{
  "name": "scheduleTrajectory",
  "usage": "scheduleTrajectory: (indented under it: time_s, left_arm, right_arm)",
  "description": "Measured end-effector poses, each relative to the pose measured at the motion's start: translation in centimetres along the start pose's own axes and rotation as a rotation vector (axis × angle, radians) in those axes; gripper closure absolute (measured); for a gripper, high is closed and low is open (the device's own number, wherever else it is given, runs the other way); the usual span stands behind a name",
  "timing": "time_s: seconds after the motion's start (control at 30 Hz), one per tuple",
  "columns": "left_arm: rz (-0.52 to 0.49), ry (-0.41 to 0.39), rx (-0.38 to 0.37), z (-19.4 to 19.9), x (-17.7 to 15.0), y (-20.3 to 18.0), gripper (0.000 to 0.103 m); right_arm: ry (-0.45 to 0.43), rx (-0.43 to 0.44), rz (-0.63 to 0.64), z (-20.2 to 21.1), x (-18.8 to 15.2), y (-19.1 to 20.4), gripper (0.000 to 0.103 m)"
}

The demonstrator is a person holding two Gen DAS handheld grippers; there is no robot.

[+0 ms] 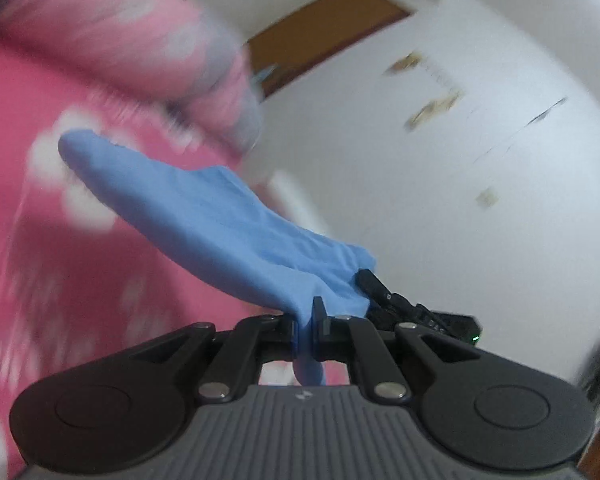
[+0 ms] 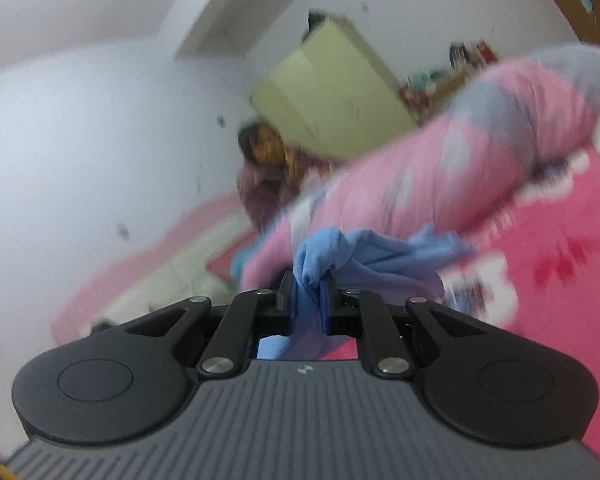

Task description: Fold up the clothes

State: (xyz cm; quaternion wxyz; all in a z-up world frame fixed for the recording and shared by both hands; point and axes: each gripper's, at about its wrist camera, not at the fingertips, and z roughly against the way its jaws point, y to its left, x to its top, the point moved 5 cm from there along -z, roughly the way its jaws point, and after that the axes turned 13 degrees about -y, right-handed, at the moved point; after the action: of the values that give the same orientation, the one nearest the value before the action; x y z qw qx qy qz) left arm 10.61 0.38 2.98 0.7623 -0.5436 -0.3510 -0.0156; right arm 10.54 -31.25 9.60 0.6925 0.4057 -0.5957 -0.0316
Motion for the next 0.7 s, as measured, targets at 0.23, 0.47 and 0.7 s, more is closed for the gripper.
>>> scheduleTrajectory:
  time_s: [0.23, 0.47, 0.7]
  left_arm:
    - [0.199, 0.196, 0.353, 6.3, -15.7, 13.0, 0.094]
    - [0.097, -0.029, 0.342, 9.9, -11.6, 10.5, 0.044]
    - [-0.135, -0.062, 0.447, 3.1, -5.3, 12.4, 0.044]
  right_arm:
    - [0.410, -0.289, -0.134, 8.7, -21.1, -6.2, 0.090]
    - [0.245, -0.325, 0.001, 11.1, -15.6, -6.9, 0.069]
    - [0.249, -0.215, 0.149, 0.6, -13.3, -8.2, 0.069]
